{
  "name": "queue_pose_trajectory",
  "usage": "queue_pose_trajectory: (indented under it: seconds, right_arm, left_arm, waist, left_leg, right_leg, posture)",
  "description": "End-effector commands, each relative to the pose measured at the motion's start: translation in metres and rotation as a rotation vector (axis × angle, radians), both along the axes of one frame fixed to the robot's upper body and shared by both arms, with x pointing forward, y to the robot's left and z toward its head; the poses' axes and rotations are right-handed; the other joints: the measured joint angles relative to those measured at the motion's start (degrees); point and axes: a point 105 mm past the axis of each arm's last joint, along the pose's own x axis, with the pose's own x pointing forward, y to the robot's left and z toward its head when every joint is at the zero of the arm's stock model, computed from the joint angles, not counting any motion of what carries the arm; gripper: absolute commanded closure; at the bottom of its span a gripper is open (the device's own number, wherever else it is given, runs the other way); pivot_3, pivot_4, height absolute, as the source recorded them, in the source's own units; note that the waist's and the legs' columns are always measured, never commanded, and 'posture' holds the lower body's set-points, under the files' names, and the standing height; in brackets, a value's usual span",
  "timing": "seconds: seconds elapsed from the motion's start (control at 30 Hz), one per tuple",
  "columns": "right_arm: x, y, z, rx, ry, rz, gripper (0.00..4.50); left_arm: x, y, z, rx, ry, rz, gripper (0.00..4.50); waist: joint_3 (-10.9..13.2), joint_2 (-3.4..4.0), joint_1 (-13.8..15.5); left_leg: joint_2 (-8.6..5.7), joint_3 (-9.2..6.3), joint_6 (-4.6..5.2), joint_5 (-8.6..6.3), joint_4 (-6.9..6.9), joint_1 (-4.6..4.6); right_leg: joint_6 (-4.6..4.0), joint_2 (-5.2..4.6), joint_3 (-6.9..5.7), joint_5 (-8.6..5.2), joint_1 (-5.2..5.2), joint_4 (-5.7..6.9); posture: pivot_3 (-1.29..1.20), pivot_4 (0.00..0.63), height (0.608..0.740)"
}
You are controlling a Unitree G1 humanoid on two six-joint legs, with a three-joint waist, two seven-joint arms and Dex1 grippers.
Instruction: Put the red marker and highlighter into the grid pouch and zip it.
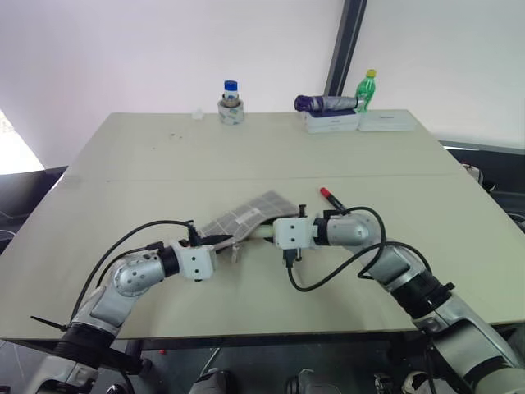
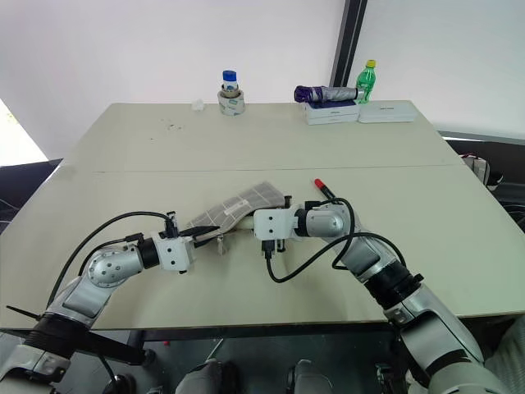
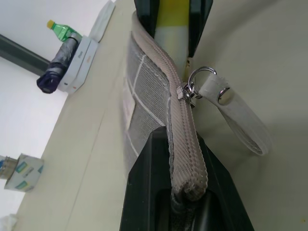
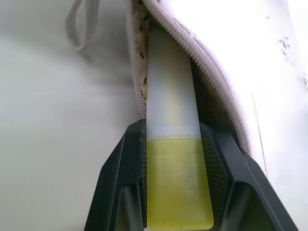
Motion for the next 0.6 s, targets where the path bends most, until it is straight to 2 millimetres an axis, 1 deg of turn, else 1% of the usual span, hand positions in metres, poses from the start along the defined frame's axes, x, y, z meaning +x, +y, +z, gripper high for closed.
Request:
queue_pose_trajectory:
  seconds: [0.03,0.1,0.13,0.23,0.3,0.37,0.43,0.5,0.57,0.6]
  right_arm:
    - [0.004,0.000,0.013,0.021,-0.018,-0.015,3.55]
    - [0.004,0.000,0.015,0.023,-0.021,-0.019,3.55]
    - [0.003,0.003,0.017,0.016,-0.042,0.004,3.55]
    - [-0.006,0.019,0.019,0.063,-0.026,0.066,3.55]
    - [-0.010,0.026,0.020,0.090,-0.015,0.099,3.55]
    - [-0.009,0.027,0.020,0.090,-0.010,0.101,3.55]
    - [-0.005,0.022,0.020,0.091,-0.008,0.082,3.55]
    - [-0.006,0.016,0.020,0.118,0.036,0.073,2.52]
    - [-0.005,0.011,0.027,0.145,0.022,0.061,1.68]
    - [-0.005,0.010,0.029,0.152,0.009,0.060,1.19]
  left_arm:
    - [-0.002,0.006,0.031,-0.059,-0.104,-0.010,4.50]
    - [-0.004,0.007,0.032,-0.053,-0.115,-0.010,4.50]
    - [-0.004,0.007,0.033,-0.065,-0.113,-0.012,4.50]
    - [-0.007,-0.003,0.035,-0.105,-0.098,-0.050,4.50]
    - [-0.010,-0.009,0.037,-0.109,-0.098,-0.079,4.50]
    - [-0.009,-0.009,0.037,-0.110,-0.093,-0.079,4.50]
    - [-0.008,-0.007,0.037,-0.110,-0.086,-0.071,4.50]
    - [-0.006,-0.002,0.038,-0.126,-0.080,-0.045,4.50]
    - [-0.004,0.002,0.036,-0.120,-0.079,-0.021,4.50]
    - [-0.004,0.003,0.035,-0.116,-0.080,-0.015,4.50]
  waist:
    - [0.0,0.00,0.0]
    - [0.0,0.00,0.1]
    - [0.0,0.00,0.1]
    - [0.0,0.00,0.2]
    - [0.0,0.00,0.2]
    - [0.0,0.00,0.2]
    - [0.0,0.00,0.2]
    - [0.0,0.00,0.2]
    - [0.0,0.00,0.2]
    - [0.0,0.01,0.2]
  left_leg:
    - [0.00,0.00,0.00,0.00,0.00,0.00]
    - [0.01,0.00,0.00,0.00,0.01,0.00]
    - [0.01,0.00,0.00,0.00,0.02,0.00]
    - [0.00,0.00,0.00,0.00,0.02,0.00]
    - [0.00,0.00,0.00,0.00,0.02,0.00]
    - [0.00,0.00,0.00,0.00,0.02,0.00]
    - [0.00,0.00,0.00,0.00,0.03,0.00]
    - [-0.01,0.00,0.00,0.00,0.03,0.00]
    - [0.00,-0.01,0.00,0.00,0.03,0.00]
    - [0.00,-0.01,0.00,0.00,0.02,0.00]
  right_leg:
    - [0.00,0.00,0.00,0.00,0.00,0.00]
    - [0.00,0.00,0.00,0.00,0.00,0.00]
    - [0.00,-0.01,0.00,0.00,0.00,0.00]
    - [0.00,-0.03,0.00,0.00,0.01,0.00]
    - [0.00,-0.02,0.00,0.00,0.01,0.01]
    - [0.00,-0.01,0.00,0.00,0.02,0.01]
    - [0.00,-0.01,0.00,0.00,0.02,0.01]
    - [0.00,-0.01,0.00,0.00,0.02,0.01]
    - [0.00,-0.01,0.00,0.00,0.02,0.01]
    - [0.00,-0.01,0.00,0.00,0.03,0.01]
  posture:
    - [0.00,0.150,0.740]
    - [0.00,0.150,0.740]
    - [0.00,0.150,0.740]
    - [0.00,0.150,0.740]
    - [0.00,0.150,0.740]
    - [0.00,0.150,0.740]
    - [0.00,0.150,0.740]
    - [0.00,0.150,0.740]
    - [0.00,0.150,0.740]
    - [0.00,0.150,0.740]
